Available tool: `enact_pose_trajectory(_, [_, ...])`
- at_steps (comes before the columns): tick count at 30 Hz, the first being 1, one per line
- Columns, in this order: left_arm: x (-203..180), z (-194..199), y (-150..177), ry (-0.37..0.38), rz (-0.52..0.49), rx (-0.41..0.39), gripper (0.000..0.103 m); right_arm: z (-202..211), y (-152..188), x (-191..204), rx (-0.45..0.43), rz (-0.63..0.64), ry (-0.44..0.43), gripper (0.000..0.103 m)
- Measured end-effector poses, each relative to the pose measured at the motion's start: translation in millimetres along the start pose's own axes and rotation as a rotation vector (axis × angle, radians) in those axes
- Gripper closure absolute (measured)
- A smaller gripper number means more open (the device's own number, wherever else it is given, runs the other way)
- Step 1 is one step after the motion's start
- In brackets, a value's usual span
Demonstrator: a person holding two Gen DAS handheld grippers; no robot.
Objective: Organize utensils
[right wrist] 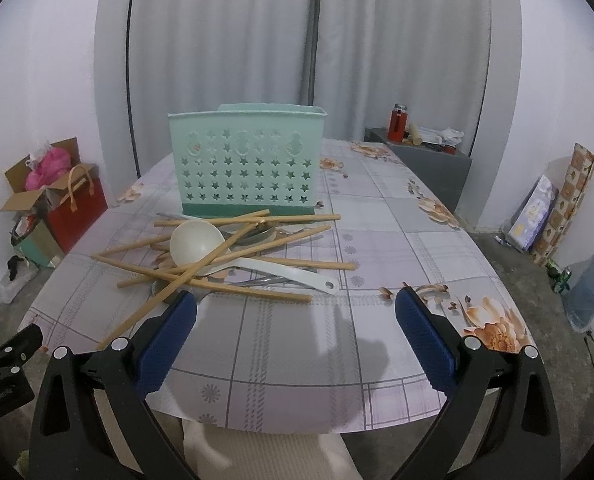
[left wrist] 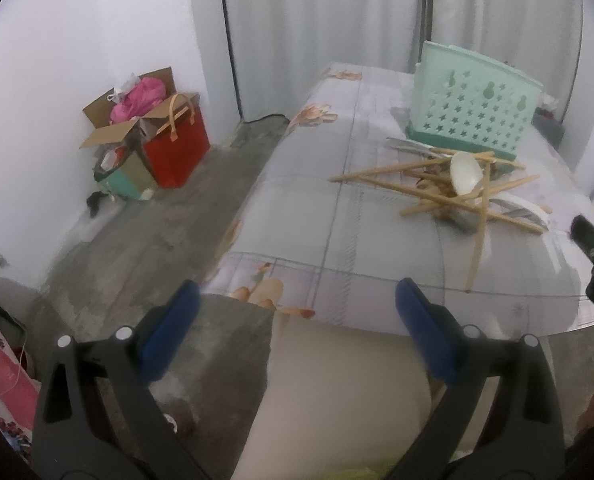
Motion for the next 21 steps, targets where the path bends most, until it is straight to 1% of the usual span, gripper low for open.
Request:
enact_pose_trajectory(2, [1.2,-1.7,0.0,0.002,0.004,0.003,0.009,-1.2,-1.3,1.1,-0.004,0.009,-0.003,0.006])
enact_pose_trajectory(5, [2.6,-3.7,-1.6,0.044,0.015,-0.008,0.009,-2.3,-4.9,0.8,-0.017,0.028,-0.005,0.006])
enact_pose_trajectory(7, [4.8,-3.9,-3.4,0.074,0.032,-0.031,0.009,-2.8,-7.8,0.0,-0.033,0.041,-0.011,0.006])
enact_pose_trajectory(8, [5.9,-3.9,-4.8,0.094,0.04,-0.045,0.009,-2.4,-8.7,-0.5,-0.04,0.048,-0.014,0.006])
enact_pose_trajectory(9, [5.5,-3.8,-6.6,0.133,0.049,-0.061,0.009,-2.2,-9.4,-1.0,-0.049,0.058,-0.026,0.006])
enact_pose_trajectory(12, [5.2,-4.7,-9.5,0.208,0.088,-0.084,0.009,-2.4,-8.6,-3.9,-0.061,0.07,-0.09,0.006])
enact_pose_trajectory(13, [4.2,-6.0,-10.1,0.233,0.104,-0.086,0.009,-2.8,-7.7,-5.5,-0.062,0.071,-0.114,0.006])
enact_pose_trajectory(14, [1.8,-7.6,-11.0,0.253,0.11,-0.086,0.009,-3.2,-7.4,-6.6,-0.064,0.072,-0.12,0.006])
enact_pose_trajectory(15, [-0.8,-10.1,-11.3,0.291,0.118,-0.084,0.009,-4.9,-6.6,-8.6,-0.068,0.082,-0.12,0.006])
enact_pose_trajectory(18, [-7.6,-13.3,-11.6,0.34,0.116,-0.077,0.009,-8.0,-5.8,-9.9,-0.066,0.104,-0.126,0.006])
enact_pose_trajectory(21, [-16.1,-10.6,-16.8,0.387,0.09,-0.099,0.009,-10.1,-5.1,-9.4,-0.068,0.108,-0.169,0.006])
Point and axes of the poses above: each gripper's, at about its wrist camera, not at the fingertips, and z roughly against the way its jaws point, x to its left, y to its underside, the point moved 5 cm from there along -z, roughly the way its jaws point, and after that the axes turned 7 degrees about -z, right-handed, at the moved point
